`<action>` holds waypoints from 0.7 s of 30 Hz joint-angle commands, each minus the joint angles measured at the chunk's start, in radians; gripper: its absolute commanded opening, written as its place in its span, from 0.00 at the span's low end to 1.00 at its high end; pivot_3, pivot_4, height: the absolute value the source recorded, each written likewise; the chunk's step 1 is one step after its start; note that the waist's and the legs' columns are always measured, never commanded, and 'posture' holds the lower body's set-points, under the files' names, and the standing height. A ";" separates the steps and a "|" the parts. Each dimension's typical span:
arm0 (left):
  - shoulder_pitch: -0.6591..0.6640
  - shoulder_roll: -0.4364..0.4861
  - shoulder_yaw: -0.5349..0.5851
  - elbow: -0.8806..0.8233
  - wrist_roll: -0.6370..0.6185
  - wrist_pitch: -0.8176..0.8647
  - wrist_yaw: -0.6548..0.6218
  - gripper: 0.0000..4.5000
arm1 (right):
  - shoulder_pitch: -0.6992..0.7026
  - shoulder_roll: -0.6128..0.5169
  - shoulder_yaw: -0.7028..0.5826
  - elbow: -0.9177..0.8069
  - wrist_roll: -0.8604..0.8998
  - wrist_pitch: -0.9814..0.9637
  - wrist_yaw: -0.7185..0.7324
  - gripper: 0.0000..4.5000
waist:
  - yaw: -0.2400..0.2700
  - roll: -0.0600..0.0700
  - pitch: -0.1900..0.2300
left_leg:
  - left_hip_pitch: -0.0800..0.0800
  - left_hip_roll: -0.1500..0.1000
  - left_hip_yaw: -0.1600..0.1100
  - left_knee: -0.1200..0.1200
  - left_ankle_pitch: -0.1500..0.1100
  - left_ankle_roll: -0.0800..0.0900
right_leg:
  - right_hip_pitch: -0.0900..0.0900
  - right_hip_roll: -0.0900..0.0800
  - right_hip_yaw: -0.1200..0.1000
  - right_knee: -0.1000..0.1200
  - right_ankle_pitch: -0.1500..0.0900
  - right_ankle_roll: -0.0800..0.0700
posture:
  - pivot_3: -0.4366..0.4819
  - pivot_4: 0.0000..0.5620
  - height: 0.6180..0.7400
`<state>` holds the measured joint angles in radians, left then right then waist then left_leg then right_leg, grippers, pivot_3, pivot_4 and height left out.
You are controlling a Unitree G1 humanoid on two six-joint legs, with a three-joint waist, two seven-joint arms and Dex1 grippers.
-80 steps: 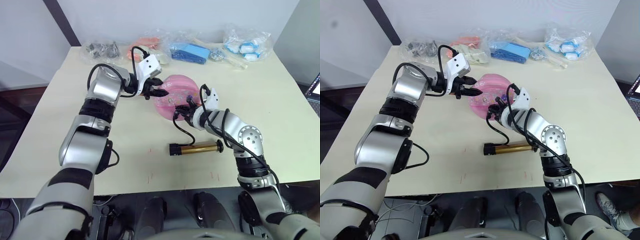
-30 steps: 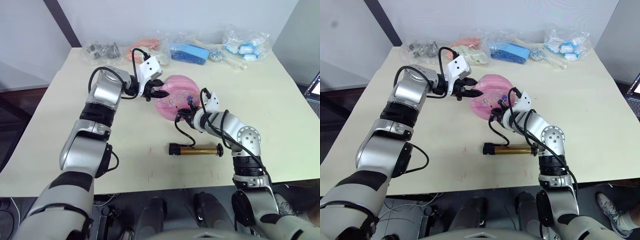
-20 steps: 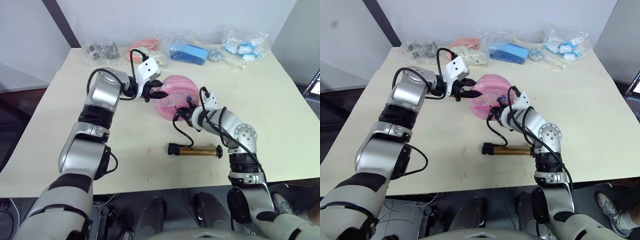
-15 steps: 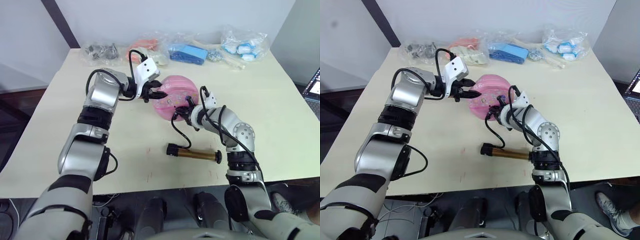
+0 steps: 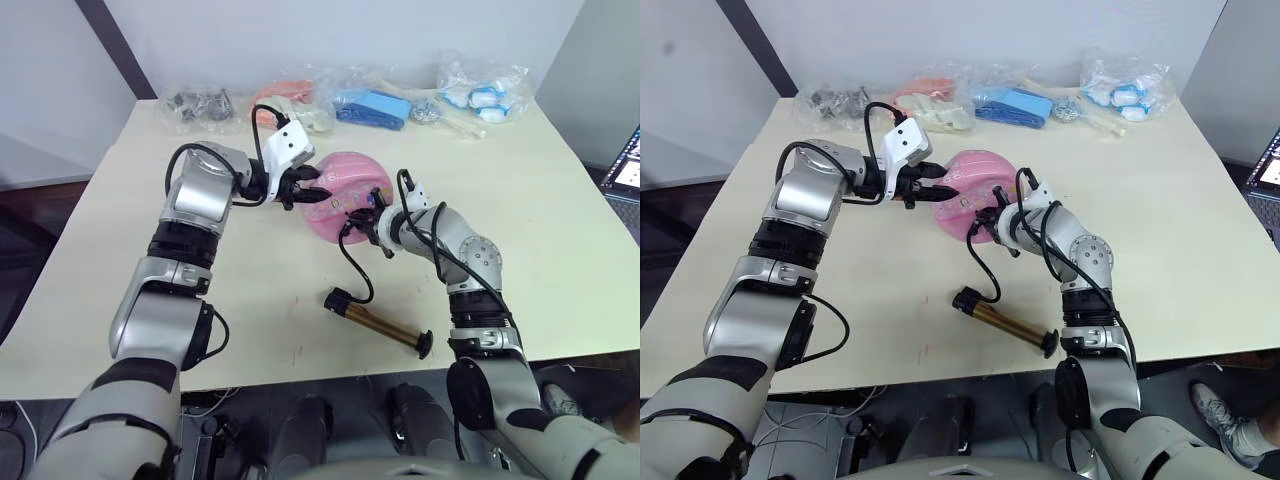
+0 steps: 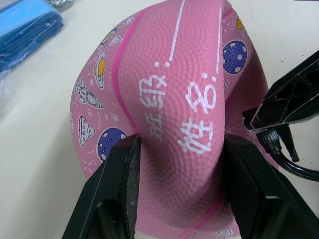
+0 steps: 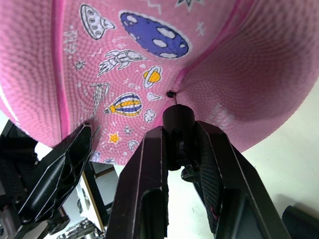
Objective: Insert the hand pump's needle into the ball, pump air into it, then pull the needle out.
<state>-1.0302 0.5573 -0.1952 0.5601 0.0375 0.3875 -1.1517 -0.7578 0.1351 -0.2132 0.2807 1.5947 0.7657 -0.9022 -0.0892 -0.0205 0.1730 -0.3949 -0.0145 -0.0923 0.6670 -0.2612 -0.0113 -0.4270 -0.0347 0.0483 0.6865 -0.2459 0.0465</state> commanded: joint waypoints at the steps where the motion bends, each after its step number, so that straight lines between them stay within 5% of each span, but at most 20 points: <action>1: 0.024 -0.008 -0.023 -0.044 -0.024 0.013 -0.056 0.53 | -0.045 0.053 -0.012 0.040 -0.064 -0.046 0.013 0.07 | -0.004 0.000 0.000 | 0.000 0.000 0.000 0.000 0.000 0.000 | 0.000 0.000 0.000 0.000 0.000 0.000 | 0.48 0.27 1.00; 21: 0.045 0.001 -0.035 -0.008 -0.005 0.044 -0.052 0.53 | -0.122 0.047 0.035 0.138 -0.277 -0.010 0.194 0.07 | -0.011 0.000 -0.001 | 0.005 0.001 0.005 -0.001 0.000 0.000 | 0.000 0.002 0.006 0.004 0.000 0.000 | 0.48 0.27 1.00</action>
<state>-1.0122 0.5777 -0.1908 0.5456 0.0464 0.4261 -1.1510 -0.8367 0.1354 -0.1820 0.3940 1.3830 0.7811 -0.7341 -0.1005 -0.0201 0.1723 -0.3891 -0.0133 -0.0875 0.6661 -0.2613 -0.0111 -0.4267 -0.0326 0.0551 0.6901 -0.2460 0.0465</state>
